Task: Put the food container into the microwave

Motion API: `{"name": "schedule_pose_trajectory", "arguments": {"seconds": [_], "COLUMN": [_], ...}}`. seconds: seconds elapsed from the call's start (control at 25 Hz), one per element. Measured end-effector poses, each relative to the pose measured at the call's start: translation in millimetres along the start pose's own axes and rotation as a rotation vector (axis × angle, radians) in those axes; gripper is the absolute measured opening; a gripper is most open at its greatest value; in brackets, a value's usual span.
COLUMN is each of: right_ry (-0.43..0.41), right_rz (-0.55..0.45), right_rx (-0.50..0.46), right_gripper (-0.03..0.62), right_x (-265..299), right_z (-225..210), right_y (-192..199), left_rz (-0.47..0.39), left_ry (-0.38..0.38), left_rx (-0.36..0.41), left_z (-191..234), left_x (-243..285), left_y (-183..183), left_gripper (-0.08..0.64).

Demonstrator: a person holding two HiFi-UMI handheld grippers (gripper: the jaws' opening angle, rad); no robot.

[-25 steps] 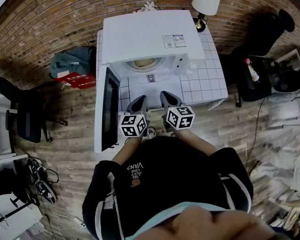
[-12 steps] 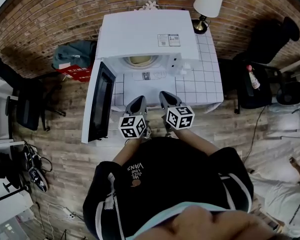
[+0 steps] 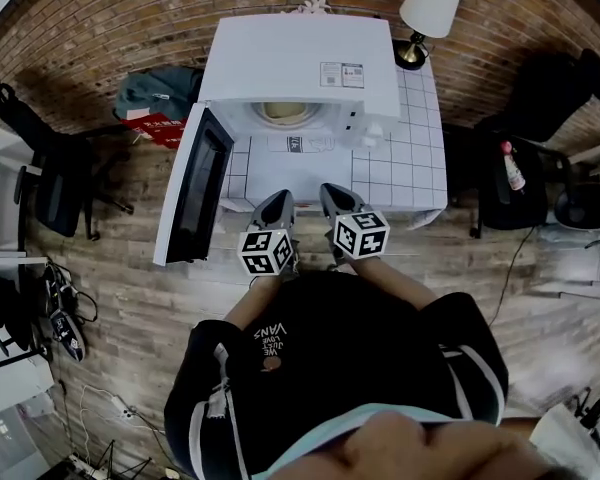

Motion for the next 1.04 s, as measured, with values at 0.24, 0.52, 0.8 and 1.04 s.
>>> {"name": "schedule_pose_trajectory", "arguments": {"seconds": [0.24,0.52,0.8,1.04], "right_ry": [-0.020,-0.024,-0.023,-0.022], "right_rz": [0.008,0.012,0.016,0.016], "right_rx": [-0.017,-0.019,-0.016,-0.016], "right_gripper": [0.005,0.005,0.005,0.005], "right_x": [-1.9,-1.7,-0.7,3.5], "right_z": [2.7,1.8,0.9,0.8], "right_y": [3.6,4.7,4.5,2.9], "left_rz": [-0.007,-0.015,-0.015,-0.016], "left_ry": [-0.022,-0.032,-0.034,-0.028], "left_rx": [-0.002,-0.013,-0.019,-0.022], "left_z": [-2.5,-2.9,-2.2,-0.8], "left_x": [-5.8,-6.9,-5.6,-2.0], "left_y": [3.5,5.8,6.8,4.9], "left_gripper": [0.014,0.014,0.014,0.013]}}
Point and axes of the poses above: the fingertips, and each gripper's own axes: x forward along the fingers, z to its left, y out of its underside, the point moved 3 cm from there along -x, backward along the fingers, and after that the axes turned 13 degrees about y, right-handed, at the moved point
